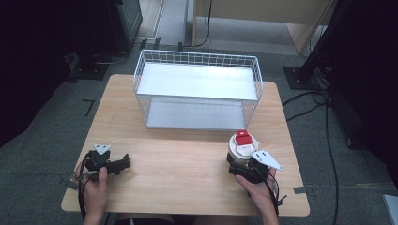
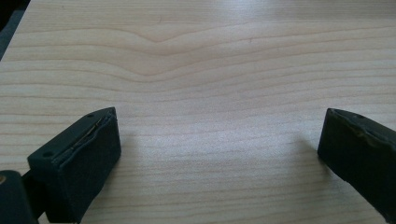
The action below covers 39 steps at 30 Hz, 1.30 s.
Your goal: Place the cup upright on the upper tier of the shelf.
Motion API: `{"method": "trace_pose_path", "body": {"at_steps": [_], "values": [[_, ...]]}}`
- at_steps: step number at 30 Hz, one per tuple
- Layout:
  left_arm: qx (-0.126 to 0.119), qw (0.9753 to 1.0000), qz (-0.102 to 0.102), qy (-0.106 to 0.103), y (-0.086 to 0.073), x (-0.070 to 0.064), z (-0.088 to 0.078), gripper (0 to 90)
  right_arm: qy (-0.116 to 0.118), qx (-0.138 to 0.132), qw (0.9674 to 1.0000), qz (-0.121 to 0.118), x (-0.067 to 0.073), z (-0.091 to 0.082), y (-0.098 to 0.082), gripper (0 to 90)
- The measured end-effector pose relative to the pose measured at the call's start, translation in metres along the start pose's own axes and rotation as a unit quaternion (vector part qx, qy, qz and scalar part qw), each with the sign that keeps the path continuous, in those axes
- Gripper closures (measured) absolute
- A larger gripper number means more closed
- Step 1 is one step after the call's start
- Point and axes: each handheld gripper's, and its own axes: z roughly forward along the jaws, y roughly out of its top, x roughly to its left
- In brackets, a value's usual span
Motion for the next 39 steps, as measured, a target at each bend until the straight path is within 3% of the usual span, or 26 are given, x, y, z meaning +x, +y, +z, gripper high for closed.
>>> {"method": "trace_pose_path", "body": {"at_steps": [5, 10, 14, 23, 39], "values": [[0.000, 1.0000, 0.000, 0.000, 0.000, 0.000, 0.000, 0.0, -0.027, -0.013, 0.9995, -0.008, 0.006, 0.007, -0.001, 10.6], [0.000, 1.0000, 0.000, 0.000, 0.000, 0.000, 0.000, 0.0, -0.043, -0.013, 0.9990, 0.000, 0.010, 0.007, 0.001, 11.5], [0.000, 1.0000, 0.000, 0.000, 0.000, 0.000, 0.000, 0.0, -0.033, -0.013, 0.9992, -0.017, 0.015, 0.005, 0.003, 11.6], [0.000, 1.0000, -0.001, 0.000, 0.000, 0.000, 0.000, 0.0, -0.014, -0.052, 0.9984, -0.015, 0.029, 0.000, 0.021, 11.7], [0.000, 1.0000, -0.001, 0.000, 0.000, 0.000, 0.000, 0.0, 0.004, -0.097, 0.9949, -0.029, 0.054, 0.001, 0.058, 11.9]]}}
